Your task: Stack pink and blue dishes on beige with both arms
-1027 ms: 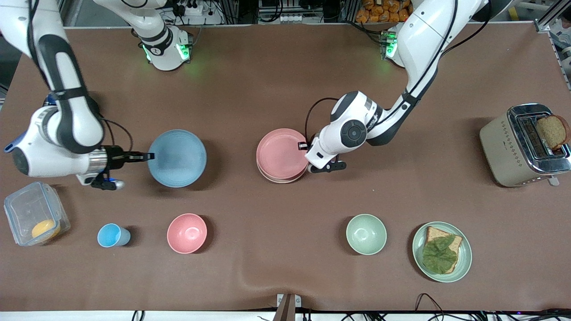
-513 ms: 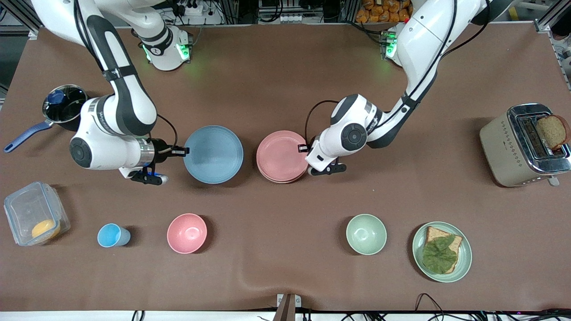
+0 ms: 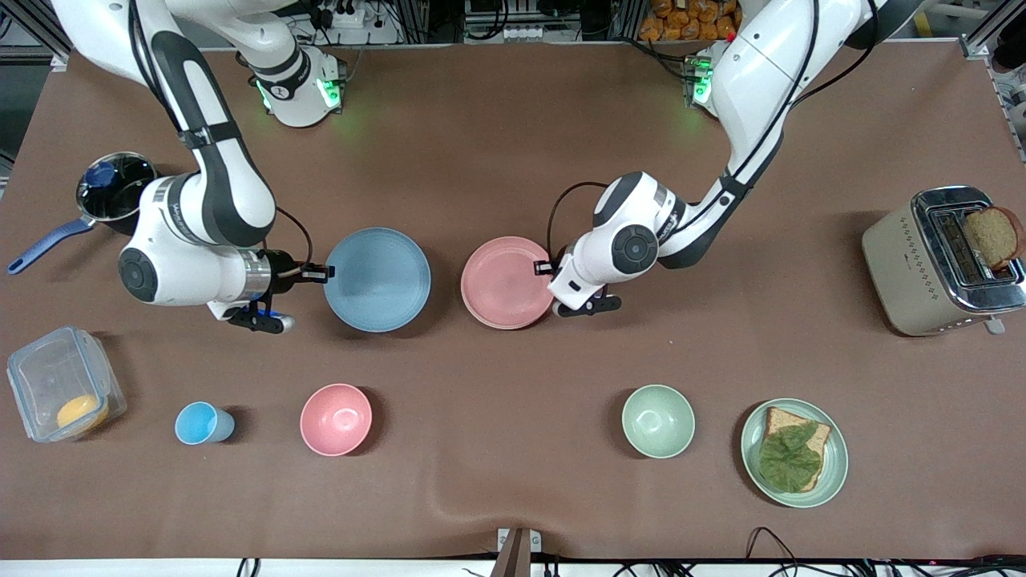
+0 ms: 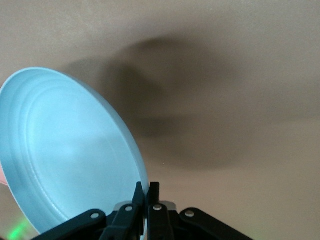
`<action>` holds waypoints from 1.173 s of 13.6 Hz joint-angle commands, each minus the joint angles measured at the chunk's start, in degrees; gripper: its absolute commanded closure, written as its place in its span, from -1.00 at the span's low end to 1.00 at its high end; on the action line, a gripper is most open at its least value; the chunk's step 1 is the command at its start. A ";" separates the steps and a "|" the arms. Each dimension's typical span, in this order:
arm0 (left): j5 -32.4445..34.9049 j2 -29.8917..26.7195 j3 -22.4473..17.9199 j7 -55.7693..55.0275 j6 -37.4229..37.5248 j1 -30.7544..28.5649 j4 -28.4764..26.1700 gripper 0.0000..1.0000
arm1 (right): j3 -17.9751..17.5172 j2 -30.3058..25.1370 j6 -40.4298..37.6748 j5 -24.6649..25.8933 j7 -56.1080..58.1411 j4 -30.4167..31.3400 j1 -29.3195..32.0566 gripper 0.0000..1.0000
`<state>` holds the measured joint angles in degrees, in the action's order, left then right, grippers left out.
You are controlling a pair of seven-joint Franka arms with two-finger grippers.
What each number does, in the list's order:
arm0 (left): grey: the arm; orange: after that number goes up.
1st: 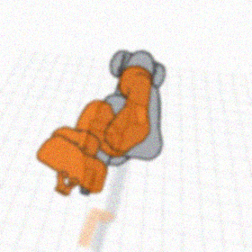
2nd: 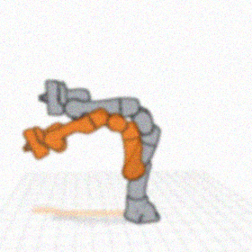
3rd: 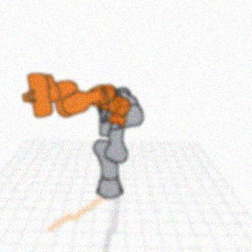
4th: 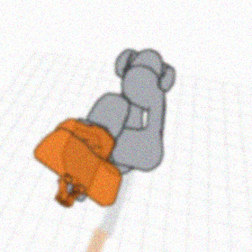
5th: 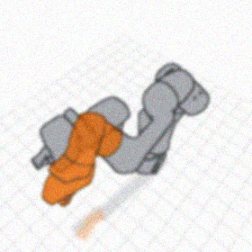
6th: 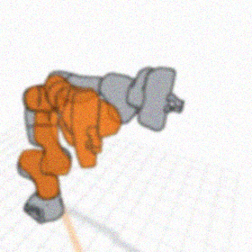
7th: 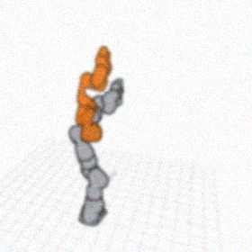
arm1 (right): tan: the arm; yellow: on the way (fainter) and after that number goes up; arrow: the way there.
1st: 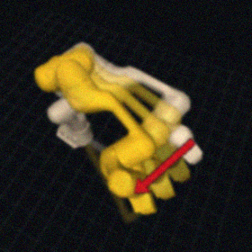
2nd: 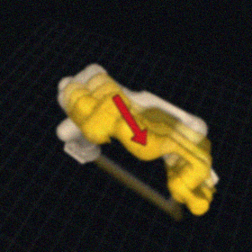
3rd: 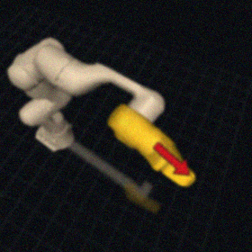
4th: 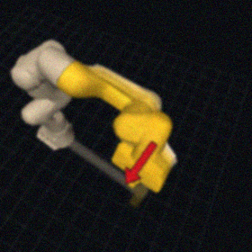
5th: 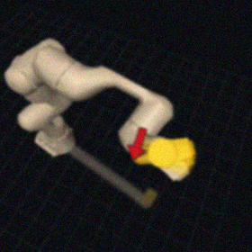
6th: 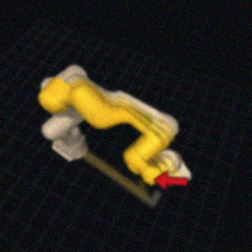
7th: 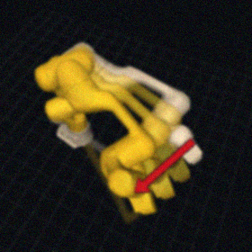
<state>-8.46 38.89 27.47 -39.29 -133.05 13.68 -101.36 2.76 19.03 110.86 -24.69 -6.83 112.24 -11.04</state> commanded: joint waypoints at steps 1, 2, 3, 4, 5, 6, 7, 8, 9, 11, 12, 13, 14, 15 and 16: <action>1.68 -2.05 -0.57 -0.35 1.12 -0.49 0.90 -1.00 | -0.47 -1.72 1.98 -0.97 -3.77 2.02 -0.90 1.00; 3.95 -4.59 -1.18 -0.17 3.47 -1.37 0.90 -1.00 | -0.47 -1.80 3.03 -0.97 -6.58 2.11 -3.35 1.00; 6.32 -7.48 -1.53 0.09 6.72 -3.55 1.16 -1.00 | -0.47 -1.80 4.00 -0.97 -10.27 2.54 -6.16 1.00; 8.09 -10.30 -1.54 0.27 8.93 -5.49 1.43 -1.00 | -0.47 -1.89 5.40 -1.06 -14.83 2.72 -9.06 1.00; 8.71 -13.11 -1.54 0.88 11.56 -7.60 1.69 -1.00 | -0.47 -1.89 6.29 -1.06 -18.18 2.72 -11.78 1.00; 8.81 -15.57 -1.54 1.93 13.85 -9.44 1.87 -1.00 | -0.47 -1.81 7.43 -1.84 -20.74 2.81 -13.81 1.00; 8.81 -18.30 -1.54 4.03 16.13 -11.38 1.87 -1.00 | -0.47 -1.80 9.18 -3.94 -23.20 2.90 -15.83 1.00; 8.98 -20.93 -1.54 6.92 18.33 -13.22 1.87 -1.00 | -0.47 -1.80 10.85 -5.87 -26.36 3.33 -17.59 1.00; 8.98 -23.83 -1.62 10.78 20.79 -15.42 1.96 -1.00 | -0.47 -1.89 11.91 -6.50 -28.39 3.42 -18.83 1.00; 9.07 -29.20 -1.71 18.25 25.45 -19.81 1.96 -1.00 | -0.47 -1.81 14.19 -8.08 -30.68 3.95 -20.94 1.00; 9.07 -31.48 -1.63 22.38 27.91 -21.66 2.04 -1.00 | -0.47 -1.80 16.64 -9.74 -31.39 4.91 -22.17 1.00; 9.07 -33.60 -1.63 26.16 29.93 -22.90 2.48 -1.00 | -0.47 -1.63 19.01 -12.11 -31.57 5.70 -22.97 1.00; 9.07 -35.10 -1.63 27.68 31.43 -24.13 3.09 -1.00 | -0.47 -1.37 20.43 -13.87 -31.57 6.23 -23.76 1.00; 9.07 -35.98 -1.63 28.13 33.01 -25.36 4.23 -1.00 | -0.47 -1.02 21.66 -14.85 -31.66 6.32 -24.81 1.00; 9.07 -36.51 -1.63 28.39 35.64 -25.98 5.89 -1.00 | -0.47 -0.67 23.15 -15.73 -32.44 6.33 -25.69 1.00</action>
<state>-0.39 4.35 25.43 -12.30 -101.17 -11.03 -96.97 1.72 19.09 131.23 -37.51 -37.77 117.03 -34.51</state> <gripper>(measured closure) 0.000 0.956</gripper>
